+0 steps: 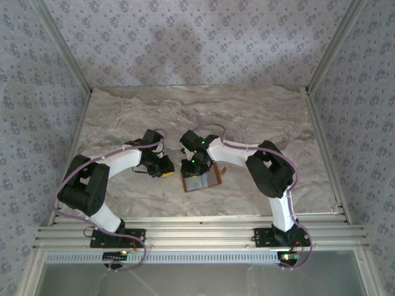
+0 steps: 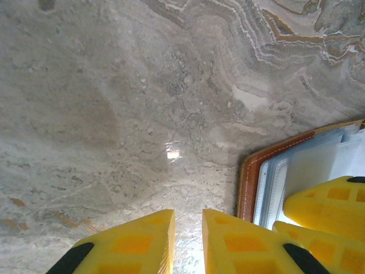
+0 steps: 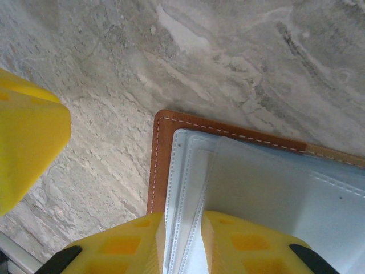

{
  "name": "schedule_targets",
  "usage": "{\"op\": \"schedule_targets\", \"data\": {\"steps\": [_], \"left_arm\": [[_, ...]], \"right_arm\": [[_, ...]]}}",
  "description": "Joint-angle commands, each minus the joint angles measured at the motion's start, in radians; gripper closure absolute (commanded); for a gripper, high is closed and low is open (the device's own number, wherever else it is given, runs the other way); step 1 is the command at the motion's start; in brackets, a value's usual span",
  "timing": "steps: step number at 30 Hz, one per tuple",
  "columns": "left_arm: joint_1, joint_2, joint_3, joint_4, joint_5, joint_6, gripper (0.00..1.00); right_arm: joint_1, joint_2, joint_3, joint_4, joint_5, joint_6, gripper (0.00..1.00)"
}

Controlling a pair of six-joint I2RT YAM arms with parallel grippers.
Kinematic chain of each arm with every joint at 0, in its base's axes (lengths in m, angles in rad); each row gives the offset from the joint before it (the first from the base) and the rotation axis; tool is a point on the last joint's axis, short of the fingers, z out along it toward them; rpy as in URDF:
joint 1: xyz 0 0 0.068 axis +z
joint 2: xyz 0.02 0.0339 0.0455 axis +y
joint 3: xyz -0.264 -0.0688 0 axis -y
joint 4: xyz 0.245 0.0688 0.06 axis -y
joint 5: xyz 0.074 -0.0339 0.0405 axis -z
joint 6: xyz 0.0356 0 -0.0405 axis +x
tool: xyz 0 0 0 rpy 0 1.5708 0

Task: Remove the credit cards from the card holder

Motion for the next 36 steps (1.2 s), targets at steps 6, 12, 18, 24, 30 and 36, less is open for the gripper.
{"op": "schedule_targets", "data": {"steps": [6,12,18,24,30,36], "left_arm": [[-0.021,-0.003,0.022,-0.008,0.016,0.009,0.79],[-0.032,0.006,0.034,-0.006,0.014,0.007,0.79],[-0.037,0.008,0.034,-0.004,0.014,0.005,0.79],[-0.039,0.013,0.036,-0.003,0.013,0.007,0.79],[-0.040,0.021,0.043,-0.004,0.014,0.008,0.79],[-0.043,0.029,0.054,-0.008,0.014,0.009,0.79]], "right_arm": [[-0.013,-0.020,-0.021,-0.072,0.096,0.012,0.70],[-0.013,-0.022,0.001,-0.132,0.174,0.015,0.65],[-0.006,-0.024,0.029,-0.193,0.262,0.014,0.59],[0.005,-0.024,0.068,-0.274,0.349,0.014,0.54],[0.013,-0.025,0.098,-0.349,0.427,0.029,0.49],[0.006,-0.031,0.098,-0.387,0.484,0.030,0.45]]}}
